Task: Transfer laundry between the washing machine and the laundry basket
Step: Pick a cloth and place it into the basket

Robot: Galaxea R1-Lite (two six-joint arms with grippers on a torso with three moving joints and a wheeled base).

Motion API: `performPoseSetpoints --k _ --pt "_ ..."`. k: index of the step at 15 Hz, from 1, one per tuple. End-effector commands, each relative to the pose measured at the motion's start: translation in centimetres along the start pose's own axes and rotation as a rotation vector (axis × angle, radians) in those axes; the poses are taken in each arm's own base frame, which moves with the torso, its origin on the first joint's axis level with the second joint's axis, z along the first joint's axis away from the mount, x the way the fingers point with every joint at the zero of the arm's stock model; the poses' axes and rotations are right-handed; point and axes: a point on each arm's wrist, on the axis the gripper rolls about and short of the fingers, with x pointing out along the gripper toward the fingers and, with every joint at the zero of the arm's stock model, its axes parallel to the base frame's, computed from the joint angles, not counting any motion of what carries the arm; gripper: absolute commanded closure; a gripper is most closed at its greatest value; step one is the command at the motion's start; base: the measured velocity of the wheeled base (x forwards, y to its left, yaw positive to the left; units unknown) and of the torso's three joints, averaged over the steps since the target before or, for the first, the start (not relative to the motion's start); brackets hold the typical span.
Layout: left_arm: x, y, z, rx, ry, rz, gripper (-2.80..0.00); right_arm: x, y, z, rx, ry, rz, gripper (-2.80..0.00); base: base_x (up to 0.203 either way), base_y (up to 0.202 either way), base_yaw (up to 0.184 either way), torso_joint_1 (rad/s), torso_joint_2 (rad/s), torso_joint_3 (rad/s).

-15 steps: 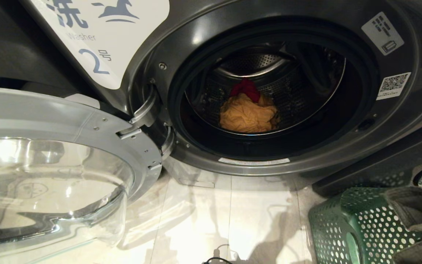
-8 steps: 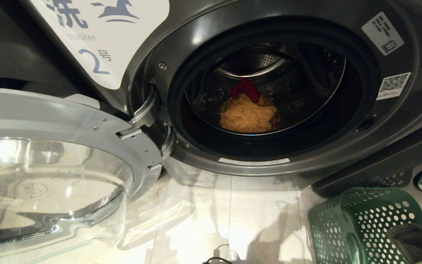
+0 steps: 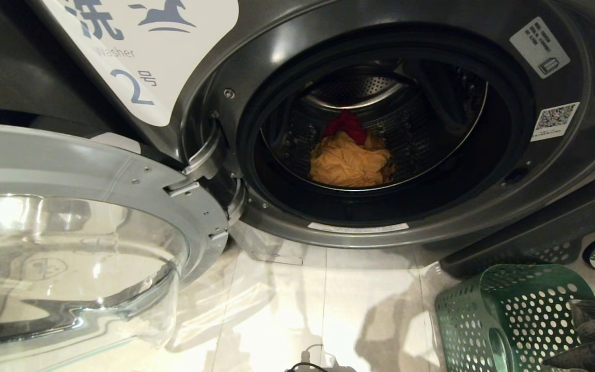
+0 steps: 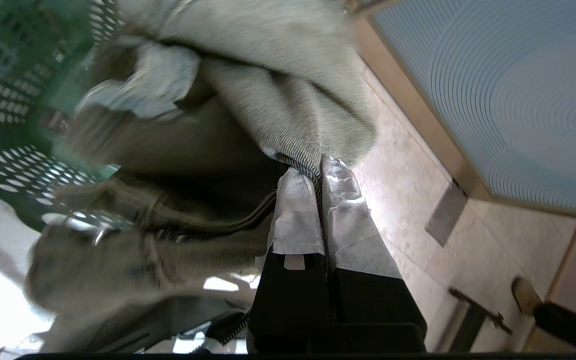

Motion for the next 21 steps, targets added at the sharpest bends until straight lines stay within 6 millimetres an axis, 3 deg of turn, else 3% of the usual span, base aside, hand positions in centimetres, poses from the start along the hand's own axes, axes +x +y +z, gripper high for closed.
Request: performPoseSetpoints --k 1,13,19,20,21 --pt "0.0 0.0 0.0 0.000 0.001 0.000 0.00 1.3 0.2 0.0 -0.002 0.063 -0.017 0.00 0.000 0.000 0.000 0.000 0.00 0.000" --pt "0.0 0.0 0.0 0.000 0.001 0.000 0.00 10.0 1.4 -1.4 -0.063 0.485 -0.087 0.00 0.000 0.000 0.000 0.000 0.00 0.000" --pt "0.0 0.0 0.0 0.000 0.001 0.000 0.00 11.7 1.6 -1.6 -0.078 0.561 -0.091 0.00 0.000 0.000 0.000 0.000 0.00 0.000" --pt "0.0 0.0 0.0 0.000 0.001 0.000 0.00 11.7 1.6 -1.7 -0.081 0.562 -0.091 -2.80 0.000 0.000 0.000 0.000 0.00 0.000" --pt "0.0 0.0 0.0 0.000 0.001 0.000 0.00 11.7 1.6 -1.7 -0.083 0.562 -0.091 -2.80 0.000 0.000 0.000 0.000 0.00 0.000"
